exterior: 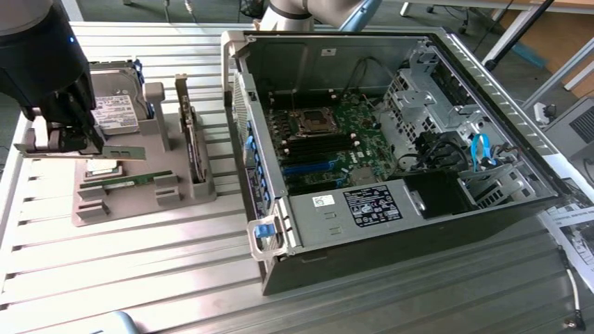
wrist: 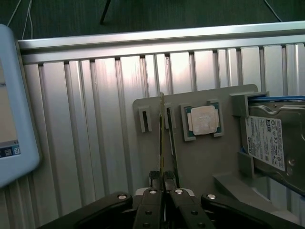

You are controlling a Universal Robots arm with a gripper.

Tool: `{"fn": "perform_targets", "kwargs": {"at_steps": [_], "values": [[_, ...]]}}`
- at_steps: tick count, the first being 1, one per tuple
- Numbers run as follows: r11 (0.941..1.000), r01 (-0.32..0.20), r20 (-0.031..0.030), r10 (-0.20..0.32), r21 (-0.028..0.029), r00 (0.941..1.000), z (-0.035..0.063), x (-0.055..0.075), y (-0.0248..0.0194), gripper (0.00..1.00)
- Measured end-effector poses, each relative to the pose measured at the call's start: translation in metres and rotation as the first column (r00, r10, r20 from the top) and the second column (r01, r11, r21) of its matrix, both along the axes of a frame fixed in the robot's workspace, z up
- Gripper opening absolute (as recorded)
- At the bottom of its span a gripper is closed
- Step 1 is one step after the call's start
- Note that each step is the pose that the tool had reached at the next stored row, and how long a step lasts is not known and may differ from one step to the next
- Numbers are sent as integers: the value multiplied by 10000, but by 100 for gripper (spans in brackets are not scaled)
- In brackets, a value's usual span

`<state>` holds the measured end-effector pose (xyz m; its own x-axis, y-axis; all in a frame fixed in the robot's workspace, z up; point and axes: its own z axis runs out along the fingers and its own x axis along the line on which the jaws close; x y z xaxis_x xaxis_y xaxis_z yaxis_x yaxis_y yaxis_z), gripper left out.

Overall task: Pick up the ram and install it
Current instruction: 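Pick up the ram and move it above insertion slot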

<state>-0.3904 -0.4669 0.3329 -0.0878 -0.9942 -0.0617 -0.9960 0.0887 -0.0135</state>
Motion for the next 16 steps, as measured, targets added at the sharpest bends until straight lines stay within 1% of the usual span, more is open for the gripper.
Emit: {"fn": "perform_targets", "kwargs": {"at_steps": [16], "values": [[10000, 0, 1, 0, -6, 10000, 159, 0, 0, 13]]}}
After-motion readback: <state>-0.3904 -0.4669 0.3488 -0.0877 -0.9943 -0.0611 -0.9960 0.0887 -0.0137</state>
